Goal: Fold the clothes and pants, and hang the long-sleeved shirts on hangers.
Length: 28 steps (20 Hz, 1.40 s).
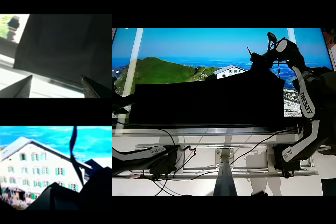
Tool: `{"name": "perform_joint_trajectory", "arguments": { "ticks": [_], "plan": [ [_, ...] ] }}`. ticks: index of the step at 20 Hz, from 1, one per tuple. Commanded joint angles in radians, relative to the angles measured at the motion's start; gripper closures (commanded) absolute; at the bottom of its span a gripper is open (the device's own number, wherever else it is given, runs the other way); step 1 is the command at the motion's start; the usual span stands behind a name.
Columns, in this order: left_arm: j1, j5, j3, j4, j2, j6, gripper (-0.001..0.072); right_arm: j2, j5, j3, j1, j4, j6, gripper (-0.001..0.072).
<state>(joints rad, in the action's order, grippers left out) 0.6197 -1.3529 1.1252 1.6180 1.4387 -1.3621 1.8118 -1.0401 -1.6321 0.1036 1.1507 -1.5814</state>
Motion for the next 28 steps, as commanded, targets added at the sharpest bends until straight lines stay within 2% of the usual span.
{"name": "perform_joint_trajectory", "arguments": {
  "ticks": [1, 4, 6, 8, 10, 11, 13, 15, 17, 22, 25, 26, 28],
  "plan": [
    [-0.003, 0.002, 0.001, -0.066, 0.000, 0.000, 0.0005, -0.113, -0.101, -0.035, 0.027, 0.064, 0.137, 0.0692],
    [-0.003, 0.008, 0.001, -0.201, 0.000, 0.001, 0.0005, -0.280, -0.099, 0.007, 0.078, 0.114, 0.137, 0.0692],
    [-0.003, 0.032, 0.001, -0.356, 0.000, 0.018, 0.0005, -0.412, -0.096, 0.114, 0.105, 0.123, 0.137, 0.0692],
    [-0.003, 0.052, 0.001, -0.570, 0.000, 0.087, 0.0013, -0.557, -0.099, 0.281, 0.122, 0.130, 0.133, 0.0691],
    [-0.014, 0.055, 0.001, -0.841, 0.000, 0.178, 0.0033, -0.710, -0.109, 0.495, 0.121, 0.133, 0.077, 0.0692],
    [-0.035, 0.055, 0.001, -0.935, 0.000, 0.213, 0.0087, -0.780, -0.115, 0.594, 0.121, 0.139, 0.050, 0.0691],
    [-0.113, 0.058, 0.001, -1.047, 0.000, 0.266, 0.0095, -0.925, -0.138, 0.762, 0.121, 0.144, 0.018, 0.0691],
    [-0.230, 0.092, 0.001, -1.070, 0.000, 0.271, 0.0093, -1.048, -0.183, 0.861, 0.121, 0.156, -0.002, 0.0691],
    [-0.379, 0.179, 0.001, -1.070, 0.002, 0.271, 0.0093, -1.141, -0.208, 0.907, 0.121, 0.194, -0.054, 0.0691],
    [-0.783, 0.526, 0.005, -1.083, 0.063, 0.240, 0.0093, -1.191, -0.183, 0.911, 0.121, 0.231, -0.058, 0.0690],
    [-0.961, 0.587, 0.051, -1.074, 0.147, 0.236, 0.0093, -1.192, -0.159, 0.911, 0.121, 0.233, -0.058, 0.0690],
    [-0.993, 0.587, 0.074, -1.073, 0.186, 0.234, 0.0093, -1.192, -0.152, 0.911, 0.121, 0.233, -0.058, 0.0690],
    [-1.014, 0.586, 0.120, -1.072, 0.264, 0.175, 0.0094, -1.192, -0.145, 0.911, 0.121, 0.233, -0.058, 0.0690]
  ]
}}
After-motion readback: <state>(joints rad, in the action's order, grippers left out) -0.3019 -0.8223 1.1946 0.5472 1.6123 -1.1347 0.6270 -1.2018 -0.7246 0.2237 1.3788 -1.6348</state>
